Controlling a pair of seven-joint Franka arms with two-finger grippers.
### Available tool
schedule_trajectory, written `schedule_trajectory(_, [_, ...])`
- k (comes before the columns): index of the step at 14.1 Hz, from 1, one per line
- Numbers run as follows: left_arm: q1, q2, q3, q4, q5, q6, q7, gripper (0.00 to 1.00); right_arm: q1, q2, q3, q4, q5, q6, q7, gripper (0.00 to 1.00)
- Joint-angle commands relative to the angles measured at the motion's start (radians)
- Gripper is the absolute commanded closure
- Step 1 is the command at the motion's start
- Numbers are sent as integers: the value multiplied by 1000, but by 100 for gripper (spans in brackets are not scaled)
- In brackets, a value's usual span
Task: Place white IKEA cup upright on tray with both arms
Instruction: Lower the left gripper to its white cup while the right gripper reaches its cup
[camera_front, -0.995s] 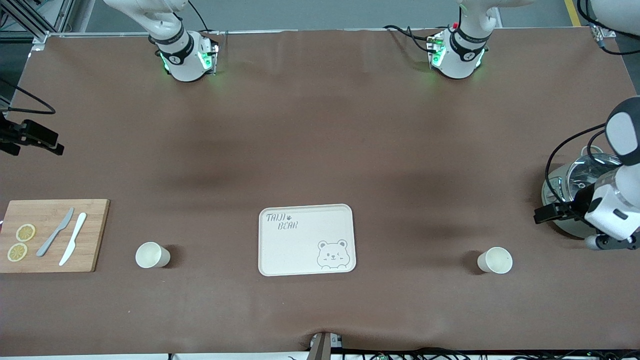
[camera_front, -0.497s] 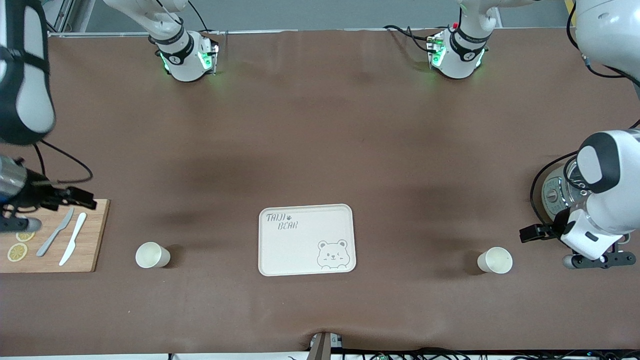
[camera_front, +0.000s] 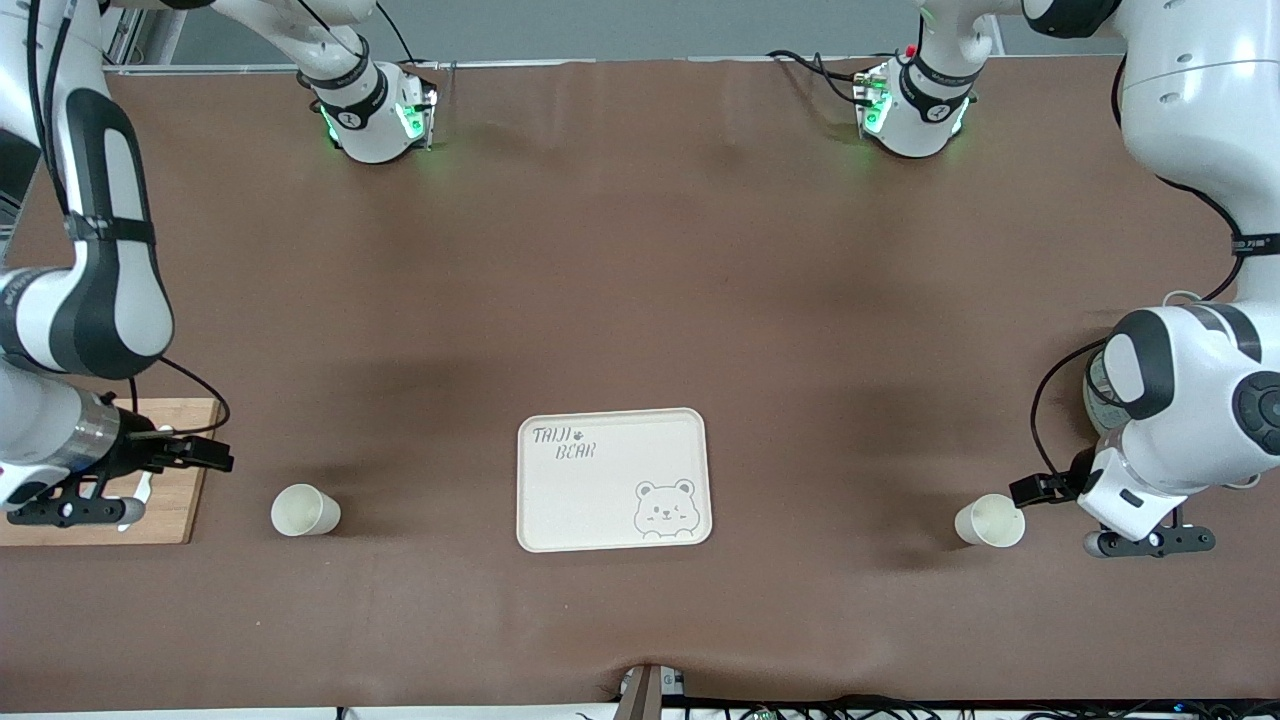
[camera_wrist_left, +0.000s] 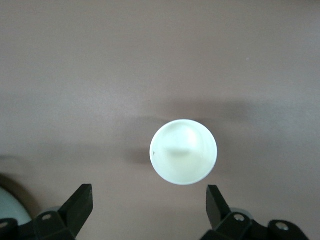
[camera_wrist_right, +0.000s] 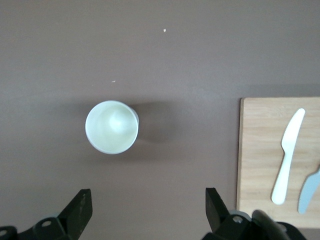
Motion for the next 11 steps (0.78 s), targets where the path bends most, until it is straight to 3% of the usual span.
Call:
schedule_trajectory(1, [8,38,-5,-1,23,67,-1,0,-13,78,10,56,5,47,-11,0])
schedule_trajectory(8, [6,118,-5,-55,19,260,-1,0,-11,183,10,56,8,184,-4,0])
schedule_trajectory(11, [5,133,-7,-58,14,279,-18,0,-4,197,10,56,10,195,1,0])
